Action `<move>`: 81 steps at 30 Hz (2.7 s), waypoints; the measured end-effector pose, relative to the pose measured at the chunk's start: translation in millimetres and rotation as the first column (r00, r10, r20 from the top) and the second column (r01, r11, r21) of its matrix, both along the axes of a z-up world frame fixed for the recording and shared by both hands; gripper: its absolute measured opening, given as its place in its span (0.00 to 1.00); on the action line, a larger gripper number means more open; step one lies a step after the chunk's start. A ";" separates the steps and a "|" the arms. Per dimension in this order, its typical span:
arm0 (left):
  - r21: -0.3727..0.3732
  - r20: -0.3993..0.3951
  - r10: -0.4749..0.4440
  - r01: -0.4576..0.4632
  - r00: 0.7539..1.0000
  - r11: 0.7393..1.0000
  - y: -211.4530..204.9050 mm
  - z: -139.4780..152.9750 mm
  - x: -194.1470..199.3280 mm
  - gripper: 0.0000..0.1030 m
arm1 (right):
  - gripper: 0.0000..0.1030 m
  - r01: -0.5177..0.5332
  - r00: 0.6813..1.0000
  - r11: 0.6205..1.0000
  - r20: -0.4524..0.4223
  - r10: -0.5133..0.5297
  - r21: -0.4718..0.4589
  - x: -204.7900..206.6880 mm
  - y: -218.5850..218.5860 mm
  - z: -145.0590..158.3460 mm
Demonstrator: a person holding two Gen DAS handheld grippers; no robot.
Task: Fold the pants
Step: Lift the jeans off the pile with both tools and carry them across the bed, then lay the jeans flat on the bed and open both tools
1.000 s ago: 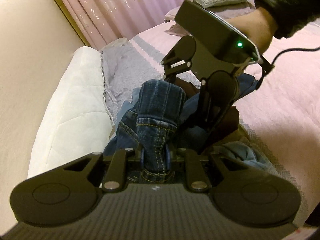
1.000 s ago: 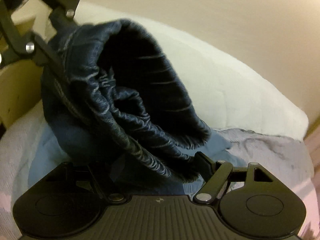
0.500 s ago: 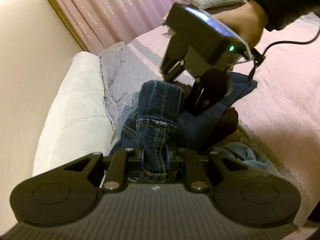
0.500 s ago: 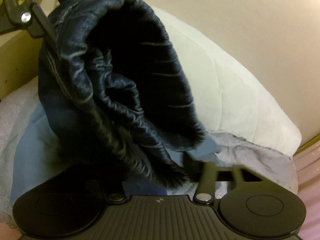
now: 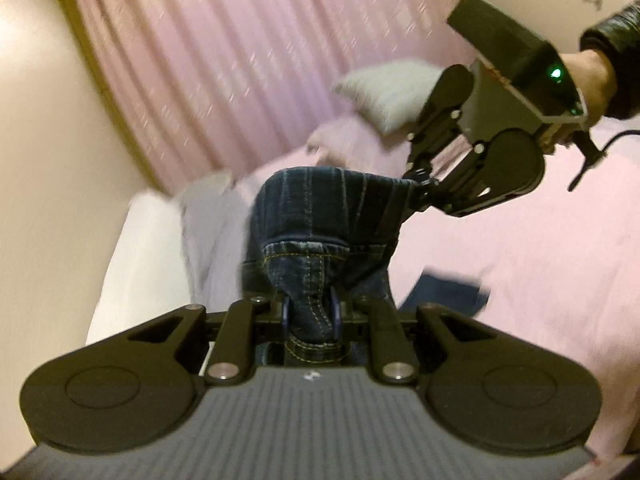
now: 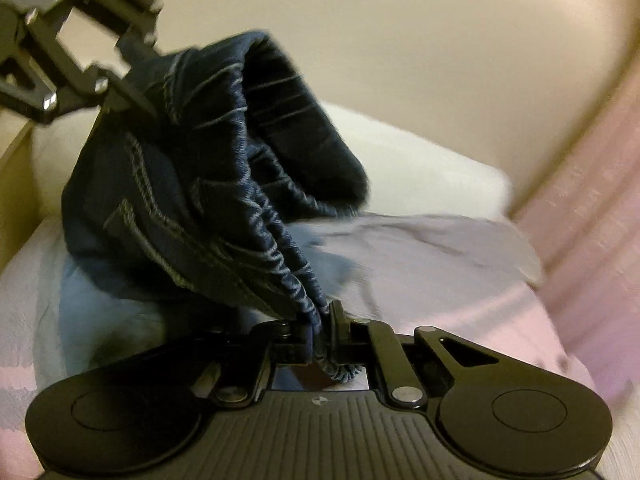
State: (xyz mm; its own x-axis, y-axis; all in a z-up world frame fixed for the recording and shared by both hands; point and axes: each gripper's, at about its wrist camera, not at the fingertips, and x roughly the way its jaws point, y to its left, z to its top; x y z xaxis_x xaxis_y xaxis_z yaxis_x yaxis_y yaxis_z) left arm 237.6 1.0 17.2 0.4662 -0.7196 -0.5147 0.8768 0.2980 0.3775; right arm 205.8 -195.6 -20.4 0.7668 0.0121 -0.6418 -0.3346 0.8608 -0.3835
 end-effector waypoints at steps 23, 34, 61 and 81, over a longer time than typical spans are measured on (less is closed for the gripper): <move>-0.057 -0.101 -0.763 0.762 0.638 0.645 -446.6 25.6 -355.1 0.22 | 0.03 0.857 0.511 0.490 -0.144 -0.847 0.160 -454.8 -265.6 84.9; 0.116 -0.263 -0.689 0.732 0.675 0.672 -612.5 -81.0 -451.6 0.41 | 0.03 0.996 0.073 0.040 -0.537 -0.840 0.074 -650.2 -476.5 -82.3; 0.454 -0.486 -0.422 0.634 0.765 0.626 -481.0 -283.0 -194.2 0.58 | 0.50 0.891 0.383 0.454 -0.567 -0.729 0.018 -541.7 -550.2 -207.1; 0.531 -0.509 -0.333 0.594 0.794 0.605 -488.4 -263.8 -211.8 0.49 | 0.37 0.656 0.555 0.745 -0.745 -0.370 0.119 -531.2 -589.1 -281.7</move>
State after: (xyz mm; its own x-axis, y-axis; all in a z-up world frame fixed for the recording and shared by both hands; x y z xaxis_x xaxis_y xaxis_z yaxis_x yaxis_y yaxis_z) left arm 25.8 -487.4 -246.6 -0.1250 -0.2179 -0.9679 0.9223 -0.3850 -0.0324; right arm -325.3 -784.7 -302.1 0.1060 0.0816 -0.9910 0.1831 0.9780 0.1001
